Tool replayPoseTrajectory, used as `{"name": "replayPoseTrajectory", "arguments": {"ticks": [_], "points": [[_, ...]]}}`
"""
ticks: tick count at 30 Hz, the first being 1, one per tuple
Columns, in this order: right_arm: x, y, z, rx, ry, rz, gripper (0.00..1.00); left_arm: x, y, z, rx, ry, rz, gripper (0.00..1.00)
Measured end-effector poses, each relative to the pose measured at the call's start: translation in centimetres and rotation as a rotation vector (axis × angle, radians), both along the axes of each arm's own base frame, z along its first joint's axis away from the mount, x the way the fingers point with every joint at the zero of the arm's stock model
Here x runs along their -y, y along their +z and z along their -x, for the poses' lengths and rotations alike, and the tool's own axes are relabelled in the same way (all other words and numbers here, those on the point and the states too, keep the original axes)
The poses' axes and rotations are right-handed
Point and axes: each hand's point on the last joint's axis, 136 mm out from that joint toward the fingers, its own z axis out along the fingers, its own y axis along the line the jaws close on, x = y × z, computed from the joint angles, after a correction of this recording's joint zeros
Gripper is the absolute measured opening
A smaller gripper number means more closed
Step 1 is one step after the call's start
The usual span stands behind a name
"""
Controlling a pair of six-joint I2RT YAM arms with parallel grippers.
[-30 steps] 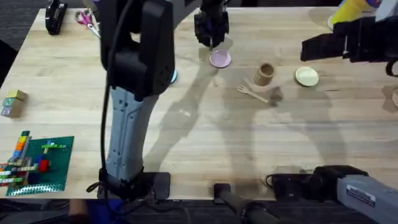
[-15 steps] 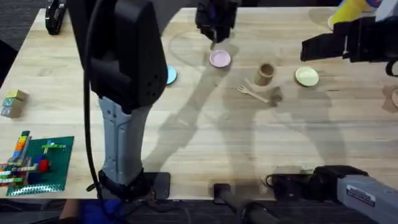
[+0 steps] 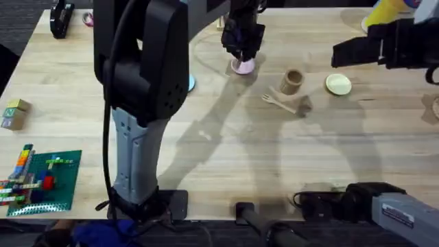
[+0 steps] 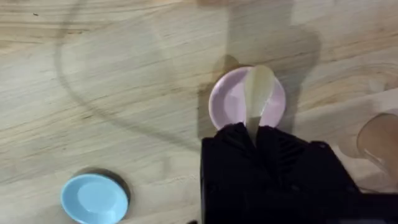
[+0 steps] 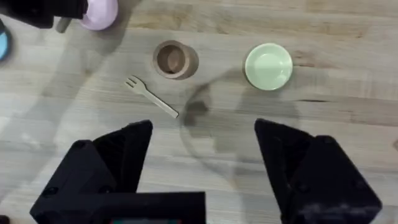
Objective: Pick up a utensil and set it on the pink plate, then put the other utensil in the container.
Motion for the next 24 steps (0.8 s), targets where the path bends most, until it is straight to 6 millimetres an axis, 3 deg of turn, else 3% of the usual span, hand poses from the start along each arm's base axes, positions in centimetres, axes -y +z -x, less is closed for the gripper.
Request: {"name": "replayPoseTrajectory", "arguments": {"ticks": [12, 18, 24], "points": [[0.0, 0.0, 0.0, 0.000, 0.000, 0.000, 0.998, 0.1, -0.1, -0.2, 0.005, 0.000, 0.003, 0.042], [0.0, 0.0, 0.0, 0.000, 0.000, 0.000, 0.998, 0.2, -1.6, -0.4, -0.008, 0.000, -0.004, 0.042], [0.0, 0.0, 0.0, 0.000, 0.000, 0.000, 0.998, 0.2, -1.8, -0.4, -0.009, 0.000, -0.005, 0.042]]}}
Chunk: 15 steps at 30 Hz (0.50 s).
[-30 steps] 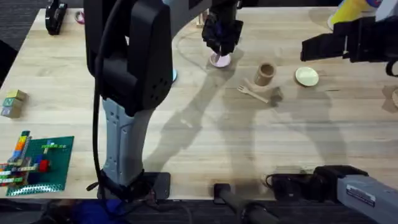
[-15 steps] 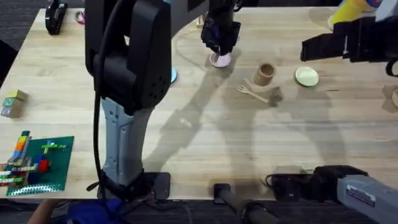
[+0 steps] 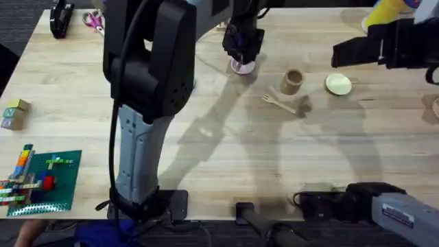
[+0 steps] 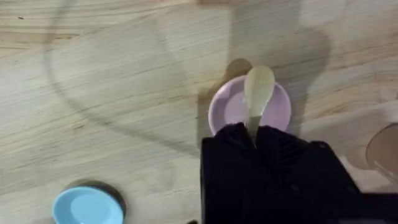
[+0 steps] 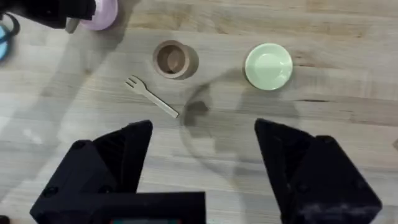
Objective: Pick up a utensil and set it on the pink plate, then put the other utensil in the container.
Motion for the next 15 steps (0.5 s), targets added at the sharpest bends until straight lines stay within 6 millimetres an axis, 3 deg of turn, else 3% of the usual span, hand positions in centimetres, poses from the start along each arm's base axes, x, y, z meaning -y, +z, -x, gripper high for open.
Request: {"name": "replayPoseTrajectory", "arguments": {"ticks": [4, 8, 15], "points": [[0.00, 0.00, 0.00, 0.000, 0.000, 0.000, 0.998, 0.00, 0.00, -0.01, 0.001, -0.001, 0.000, 0.068], [0.00, 0.00, 0.00, 0.000, 0.000, 0.000, 0.997, 0.03, 0.01, -0.04, 0.002, -0.004, 0.000, 0.325], [0.00, 0.00, 0.00, 0.000, 0.000, 0.000, 0.998, 0.11, 0.06, -0.18, 0.008, -0.005, 0.003, 0.622]]}}
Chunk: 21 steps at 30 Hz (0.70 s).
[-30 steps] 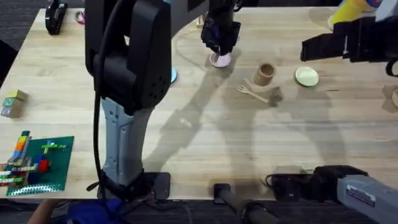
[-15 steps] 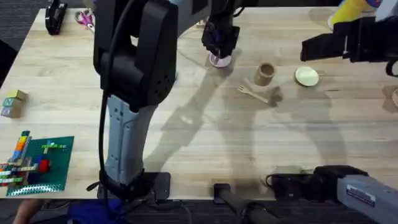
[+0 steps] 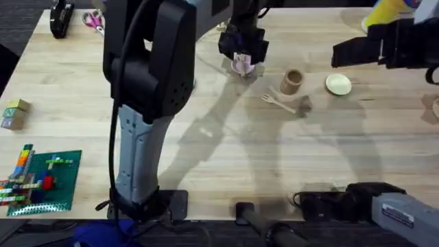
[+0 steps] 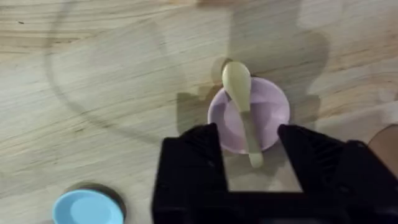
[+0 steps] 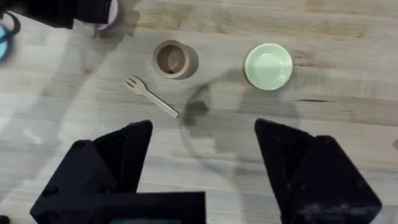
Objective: Pick up a utensil and set it on the pink plate, then put the other utensil in the container.
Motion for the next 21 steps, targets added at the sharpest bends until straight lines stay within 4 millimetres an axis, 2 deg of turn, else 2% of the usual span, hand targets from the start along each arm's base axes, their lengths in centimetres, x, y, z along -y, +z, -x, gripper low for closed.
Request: {"name": "replayPoseTrajectory", "arguments": {"ticks": [3, 7, 10, 15, 18, 21], "points": [[0.0, 0.0, 0.0, 0.000, 0.000, 0.000, 0.998, 0.1, 0.0, -0.1, 0.005, -0.003, 0.003, 0.845], [0.0, 0.0, 0.0, 0.000, 0.000, 0.000, 0.998, 0.1, 0.0, -0.1, 0.003, -0.002, 0.004, 0.964], [0.0, 0.0, 0.0, 0.000, 0.000, 0.000, 0.998, -0.2, -0.1, 0.4, -0.017, -0.004, -0.008, 0.996], [0.0, 0.0, 0.0, 0.000, 0.000, 0.000, 0.998, -0.9, -0.1, 1.6, -0.056, -0.053, -0.045, 0.996], [0.0, 0.0, 0.0, 0.000, 0.000, 0.000, 0.998, -1.2, 1.3, 2.0, -0.049, -0.084, -0.051, 0.996], [0.0, 0.0, 0.0, 0.000, 0.000, 0.000, 0.998, -1.4, 3.9, 2.5, -0.017, -0.106, -0.041, 0.996]]}}
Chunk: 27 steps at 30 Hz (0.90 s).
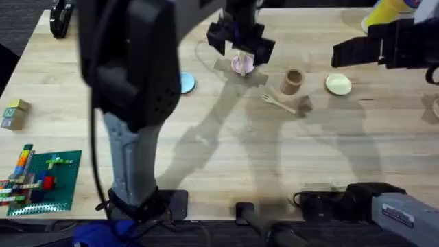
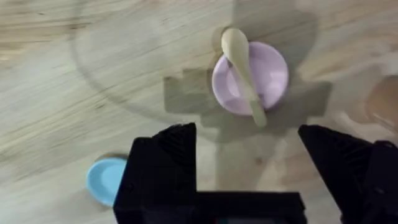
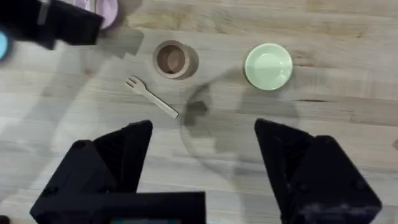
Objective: Pick up a utensil and set it on the pink plate, then put the other utensil in the container.
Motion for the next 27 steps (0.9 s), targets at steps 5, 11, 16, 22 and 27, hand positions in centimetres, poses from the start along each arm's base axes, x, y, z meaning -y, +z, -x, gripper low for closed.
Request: {"name": "replayPoseTrajectory", "arguments": {"ticks": [5, 11, 16, 22, 27], "points": [[0.0, 0.0, 0.0, 0.000, 0.000, 0.000, 0.998, -0.8, 4.7, 1.3, 0.047, -0.016, 0.022, 0.996], [0.0, 0.0, 0.0, 0.000, 0.000, 0.000, 0.998, -2.2, 7.7, 3.3, 0.065, -0.021, 0.018, 0.995], [0.0, 0.0, 0.0, 0.000, 0.000, 0.000, 0.998, -3.3, 7.9, 4.8, 0.092, -0.026, 0.024, 0.995], [0.0, 0.0, 0.0, 0.000, 0.000, 0.000, 0.998, -5.8, 7.5, 6.9, 0.076, -0.046, 0.064, 0.995], [0.0, 0.0, 0.0, 0.000, 0.000, 0.000, 0.997, -7.7, 8.7, 7.5, 0.057, -0.118, 0.244, 0.995]]}}
